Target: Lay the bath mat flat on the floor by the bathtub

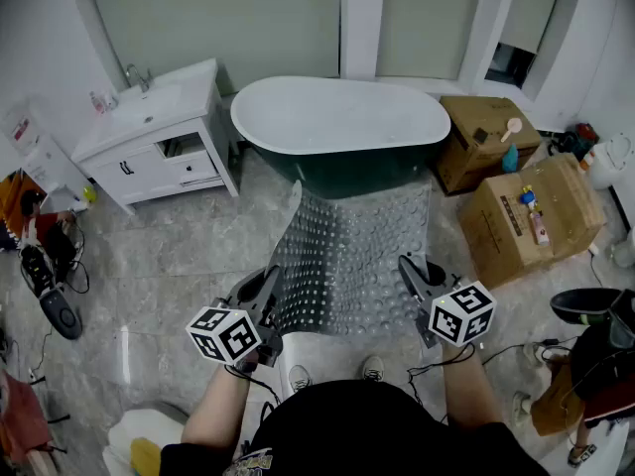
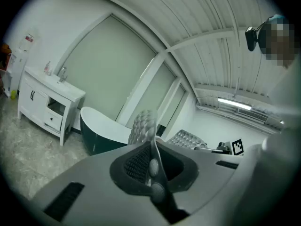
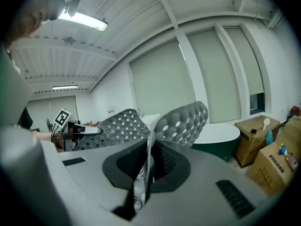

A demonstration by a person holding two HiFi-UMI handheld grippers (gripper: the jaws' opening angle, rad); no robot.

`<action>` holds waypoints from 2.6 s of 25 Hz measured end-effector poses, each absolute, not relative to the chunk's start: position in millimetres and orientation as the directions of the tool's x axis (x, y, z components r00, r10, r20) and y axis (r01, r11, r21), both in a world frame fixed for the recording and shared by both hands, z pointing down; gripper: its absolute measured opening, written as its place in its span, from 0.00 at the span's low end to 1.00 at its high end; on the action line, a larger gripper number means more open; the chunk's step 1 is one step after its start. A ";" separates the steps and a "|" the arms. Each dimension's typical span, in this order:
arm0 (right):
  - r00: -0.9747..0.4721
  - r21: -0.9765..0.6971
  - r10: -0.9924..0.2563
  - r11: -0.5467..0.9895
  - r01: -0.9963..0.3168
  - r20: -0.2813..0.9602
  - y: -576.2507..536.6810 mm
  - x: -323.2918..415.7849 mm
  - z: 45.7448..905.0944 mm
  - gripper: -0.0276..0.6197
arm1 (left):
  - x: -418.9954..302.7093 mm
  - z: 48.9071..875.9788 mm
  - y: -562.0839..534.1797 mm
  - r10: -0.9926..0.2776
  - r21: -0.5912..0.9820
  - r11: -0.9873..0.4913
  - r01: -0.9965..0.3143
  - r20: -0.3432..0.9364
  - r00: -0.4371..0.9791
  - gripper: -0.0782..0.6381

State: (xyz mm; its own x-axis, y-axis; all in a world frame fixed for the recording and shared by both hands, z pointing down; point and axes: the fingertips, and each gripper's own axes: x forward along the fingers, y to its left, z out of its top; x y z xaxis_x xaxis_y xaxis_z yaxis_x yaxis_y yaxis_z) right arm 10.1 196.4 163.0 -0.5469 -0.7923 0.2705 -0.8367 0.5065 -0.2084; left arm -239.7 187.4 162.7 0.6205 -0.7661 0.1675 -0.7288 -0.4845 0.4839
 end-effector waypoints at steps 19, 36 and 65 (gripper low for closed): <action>-0.558 -0.212 -0.793 0.517 -0.829 0.246 197.6 20.8 163.6 0.09 | -227.0 163.1 190.4 -0.764 0.491 -0.476 -0.729 0.179 0.620 0.15; -0.602 -0.256 -0.756 0.548 -0.797 0.256 195.8 92.3 197.2 0.09 | -151.9 187.8 198.6 -0.781 0.488 -0.435 -0.757 0.214 0.587 0.15; -0.648 -0.278 -0.703 0.585 -0.762 0.295 150.2 156.0 220.2 0.09 | -90.1 205.8 165.8 -0.810 0.509 -0.374 -0.775 0.227 0.540 0.15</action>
